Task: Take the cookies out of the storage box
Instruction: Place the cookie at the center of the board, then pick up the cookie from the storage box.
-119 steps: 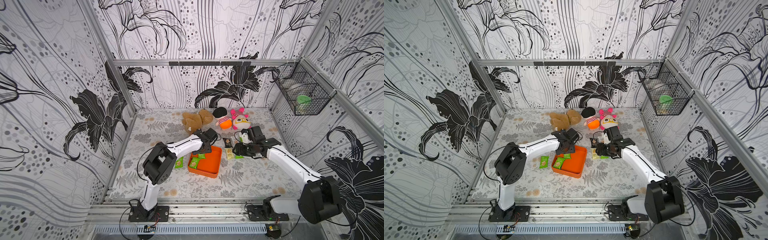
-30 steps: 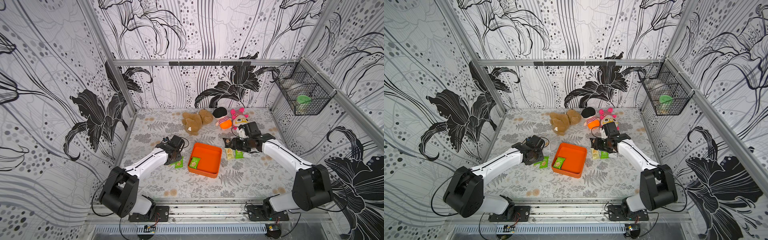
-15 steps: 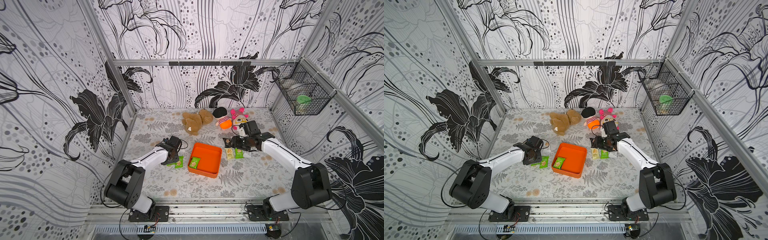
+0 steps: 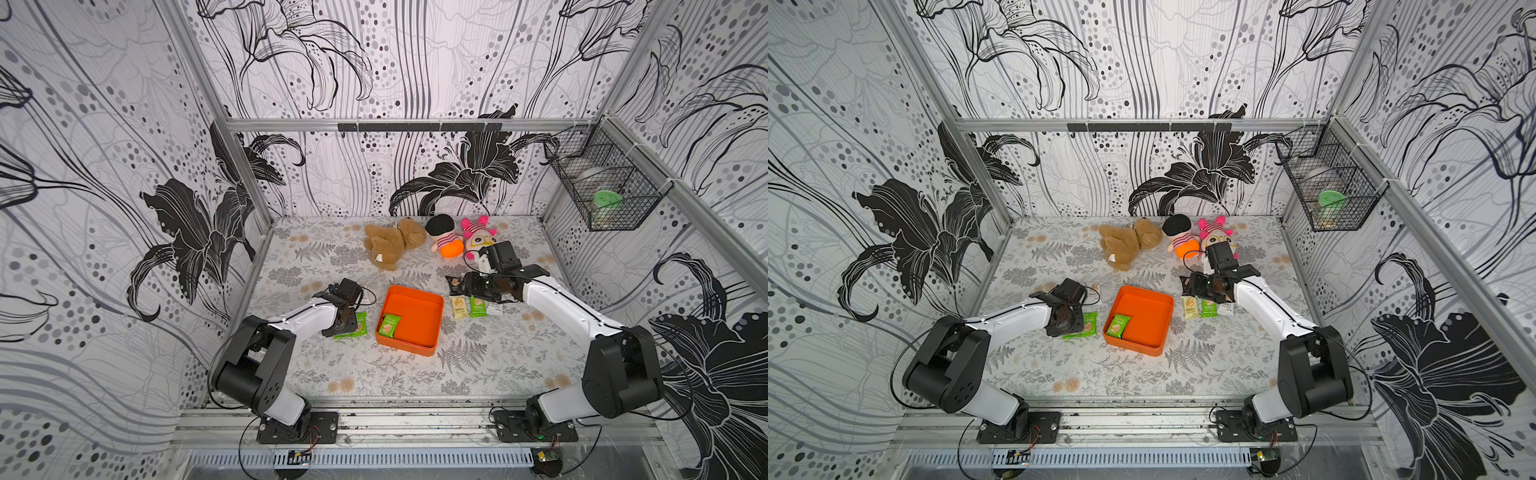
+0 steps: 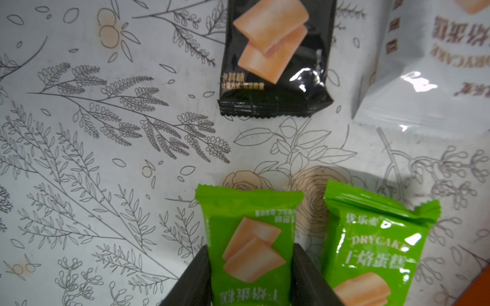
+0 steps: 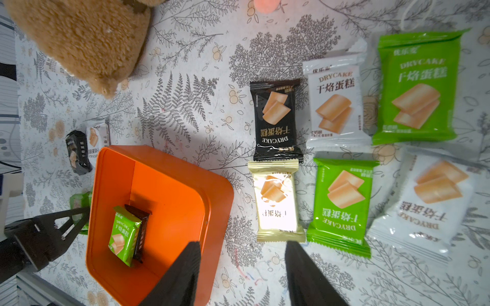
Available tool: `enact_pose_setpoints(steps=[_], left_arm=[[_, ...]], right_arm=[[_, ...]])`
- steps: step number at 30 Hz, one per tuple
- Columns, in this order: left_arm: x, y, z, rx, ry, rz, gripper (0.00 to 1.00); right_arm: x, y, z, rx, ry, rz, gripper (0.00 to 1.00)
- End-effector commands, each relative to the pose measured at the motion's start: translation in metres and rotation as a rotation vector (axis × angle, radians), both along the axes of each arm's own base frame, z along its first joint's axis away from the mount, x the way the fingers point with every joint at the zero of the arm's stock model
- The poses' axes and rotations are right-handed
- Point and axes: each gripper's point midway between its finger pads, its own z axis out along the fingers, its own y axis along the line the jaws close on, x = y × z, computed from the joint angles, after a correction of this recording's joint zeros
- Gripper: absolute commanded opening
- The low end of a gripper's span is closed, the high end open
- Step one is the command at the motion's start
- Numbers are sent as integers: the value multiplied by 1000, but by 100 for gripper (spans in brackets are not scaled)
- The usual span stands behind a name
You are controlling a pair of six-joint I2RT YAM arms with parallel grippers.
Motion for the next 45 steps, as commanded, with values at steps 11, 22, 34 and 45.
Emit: enact_pose_setpoints(steps=[11,22,34,45], left_arm=[[10,-5,59,-43,-127,45,65],[16,-73,123,-180,-262,-14,72],[1,-155,100,-91,-175,-182,73],[9,-180,66,106,-38,-272,74]], right_arm=[[-9,-3,11,8,-27,19,57],[-18,-5,12,5,-43,32,57],[-28,-12,11,2,-46,-3,57],[-39,-22,12,-24,-48,-30,57]])
